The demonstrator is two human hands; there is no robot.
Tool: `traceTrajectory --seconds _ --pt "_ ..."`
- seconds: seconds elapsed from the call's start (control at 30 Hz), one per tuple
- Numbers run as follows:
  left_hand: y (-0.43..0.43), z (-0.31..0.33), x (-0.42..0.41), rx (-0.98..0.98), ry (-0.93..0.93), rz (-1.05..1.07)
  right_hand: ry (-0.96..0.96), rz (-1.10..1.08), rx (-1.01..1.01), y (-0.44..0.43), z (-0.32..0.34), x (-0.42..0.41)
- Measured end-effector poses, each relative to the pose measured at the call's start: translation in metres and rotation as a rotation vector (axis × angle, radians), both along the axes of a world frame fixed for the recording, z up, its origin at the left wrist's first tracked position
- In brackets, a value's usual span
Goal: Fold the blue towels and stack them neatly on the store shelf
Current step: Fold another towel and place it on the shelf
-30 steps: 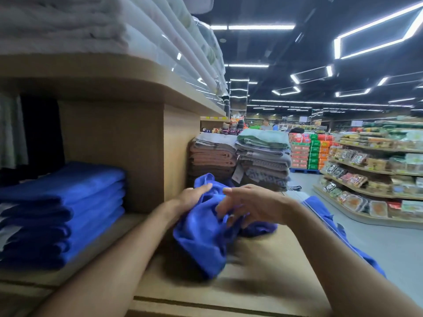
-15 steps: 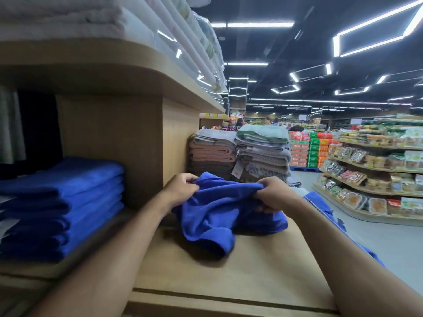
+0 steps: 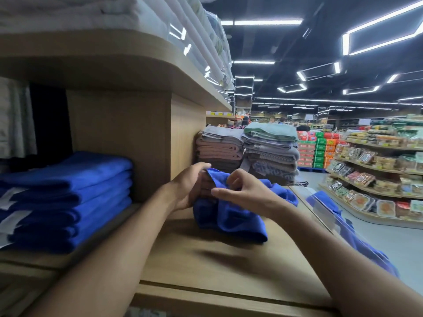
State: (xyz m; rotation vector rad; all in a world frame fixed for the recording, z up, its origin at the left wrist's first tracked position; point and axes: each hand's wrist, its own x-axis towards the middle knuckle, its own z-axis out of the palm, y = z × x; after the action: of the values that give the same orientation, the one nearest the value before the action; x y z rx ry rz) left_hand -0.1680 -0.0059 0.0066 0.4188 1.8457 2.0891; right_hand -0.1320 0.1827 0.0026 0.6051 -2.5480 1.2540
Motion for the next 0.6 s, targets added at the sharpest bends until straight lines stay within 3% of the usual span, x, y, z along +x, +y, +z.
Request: traceTrajectory --seconds 0.07,0.17,0.27,0.37,0.47,0.6 --pt "0.000 0.000 -0.005 -0.032 0.002 0.018 0.016 -0.065 0.112 0.002 -0.007 -0.005" --pt "0.003 -0.007 -0.012 -0.222 0.124 0.357 0.040 -0.148 0.215 0.013 -0.002 -0.011" --pt "-0.002 -0.016 -0.024 -0.502 0.288 0.548 -0.020 -0.212 -0.123 0.018 0.012 -0.007" --pt "-0.006 -0.023 -0.029 -0.632 0.539 0.333 -0.246 -0.257 -0.574 0.028 0.026 0.000" --pt "0.001 -0.024 -0.023 -0.634 0.779 0.090 -0.359 -0.243 -0.715 0.033 0.030 0.005" --pt "0.003 -0.025 -0.025 -0.580 0.709 0.272 -0.401 -0.050 -0.806 0.041 0.036 0.004"
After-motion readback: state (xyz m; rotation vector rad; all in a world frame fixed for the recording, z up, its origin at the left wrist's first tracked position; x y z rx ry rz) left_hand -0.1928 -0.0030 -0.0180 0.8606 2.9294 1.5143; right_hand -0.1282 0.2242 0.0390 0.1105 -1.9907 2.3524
